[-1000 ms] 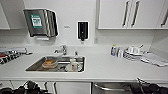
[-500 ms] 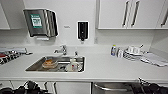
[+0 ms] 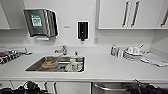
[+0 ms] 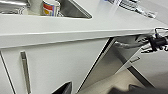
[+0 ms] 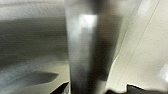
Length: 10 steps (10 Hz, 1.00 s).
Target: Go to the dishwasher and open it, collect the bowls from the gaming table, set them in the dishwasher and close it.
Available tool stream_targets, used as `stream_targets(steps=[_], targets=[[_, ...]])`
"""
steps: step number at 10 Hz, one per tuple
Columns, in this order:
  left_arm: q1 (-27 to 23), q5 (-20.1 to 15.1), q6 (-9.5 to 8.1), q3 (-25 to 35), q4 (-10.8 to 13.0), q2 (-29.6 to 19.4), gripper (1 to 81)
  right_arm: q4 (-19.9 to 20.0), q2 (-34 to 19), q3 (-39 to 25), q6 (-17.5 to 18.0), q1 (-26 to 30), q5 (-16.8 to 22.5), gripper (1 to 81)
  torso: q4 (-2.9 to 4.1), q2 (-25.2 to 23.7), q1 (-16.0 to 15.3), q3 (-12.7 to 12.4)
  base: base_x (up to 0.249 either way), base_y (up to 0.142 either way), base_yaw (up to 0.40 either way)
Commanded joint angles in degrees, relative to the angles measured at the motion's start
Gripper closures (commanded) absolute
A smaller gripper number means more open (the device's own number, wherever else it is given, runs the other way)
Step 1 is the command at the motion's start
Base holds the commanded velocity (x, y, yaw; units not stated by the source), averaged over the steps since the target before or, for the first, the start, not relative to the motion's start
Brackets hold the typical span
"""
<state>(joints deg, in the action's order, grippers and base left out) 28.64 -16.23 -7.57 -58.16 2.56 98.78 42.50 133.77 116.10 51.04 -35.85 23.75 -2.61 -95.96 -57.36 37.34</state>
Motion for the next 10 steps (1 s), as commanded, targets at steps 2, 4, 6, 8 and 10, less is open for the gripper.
stream_targets(steps=[2,4,6,8,10], targets=[[-6.0,-0.5,0.1,-0.2,0.4,0.2,1.0,-1.2,-2.8,0.7,0.5,5.7,1.9,1.0,0.0,0.0,0.0,0.0,0.0,0.0,0.0],[-6.0,-0.6,0.1,-0.4,0.4,0.5,1.0,-3.2,-5.0,-0.1,0.4,4.4,1.9,1.0,0.0,0.0,0.0,0.0,0.0,0.0,0.0],[-6.0,-0.6,0.1,-0.4,0.3,0.5,1.0,-6.1,-6.6,-0.4,0.4,3.0,2.0,1.0,0.0,0.0,0.0,0.0,0.0,0.0,0.0],[-6.0,-0.6,0.1,-0.4,0.3,0.3,1.0,-6.9,-6.9,-0.5,0.4,2.1,2.3,1.0,0.0,0.0,0.0,0.0,0.0,0.0,0.0],[-6.0,-0.6,0.01,-0.4,0.3,0.3,1.0,-7.4,-6.8,-0.9,0.4,1.5,2.4,1.0,0.0,0.0,0.0,0.0,0.0,0.0,0.0]])
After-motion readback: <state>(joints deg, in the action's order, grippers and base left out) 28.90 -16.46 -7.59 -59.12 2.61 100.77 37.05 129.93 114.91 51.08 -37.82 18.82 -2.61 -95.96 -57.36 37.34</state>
